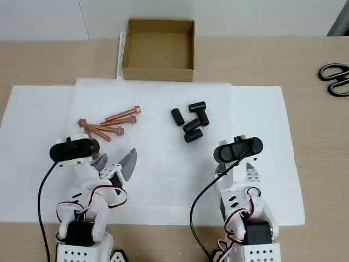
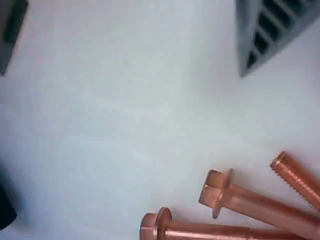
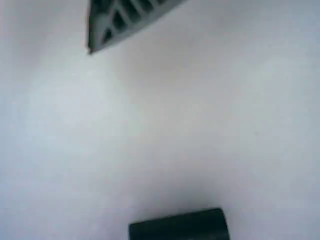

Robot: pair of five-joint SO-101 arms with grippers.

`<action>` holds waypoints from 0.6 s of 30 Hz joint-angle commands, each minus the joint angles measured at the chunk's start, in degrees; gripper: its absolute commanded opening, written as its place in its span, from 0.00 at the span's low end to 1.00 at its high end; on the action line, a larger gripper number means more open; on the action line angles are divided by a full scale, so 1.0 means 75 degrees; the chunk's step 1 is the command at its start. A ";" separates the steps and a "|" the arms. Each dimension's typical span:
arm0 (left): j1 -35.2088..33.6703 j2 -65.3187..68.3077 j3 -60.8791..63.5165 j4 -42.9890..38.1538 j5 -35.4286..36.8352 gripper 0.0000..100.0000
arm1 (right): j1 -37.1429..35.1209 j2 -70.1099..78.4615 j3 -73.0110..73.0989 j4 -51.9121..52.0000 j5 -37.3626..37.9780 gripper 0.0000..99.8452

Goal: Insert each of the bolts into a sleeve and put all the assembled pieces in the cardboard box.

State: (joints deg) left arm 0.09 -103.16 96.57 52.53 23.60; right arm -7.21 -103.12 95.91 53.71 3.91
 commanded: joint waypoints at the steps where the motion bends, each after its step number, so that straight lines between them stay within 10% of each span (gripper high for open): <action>1: 0.0000 -0.0059 -0.0029 0.0000 0.0035 0.28 | 0.0029 -0.0123 0.0047 0.0064 0.0070 0.16; 18: 0.0000 -0.0059 -0.0029 -0.0012 0.0035 0.28 | 0.0322 -0.0111 0.0000 -0.0041 0.0082 0.16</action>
State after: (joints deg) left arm 0.09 -103.16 96.57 52.53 23.69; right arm -5.19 -103.12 95.91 53.71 3.91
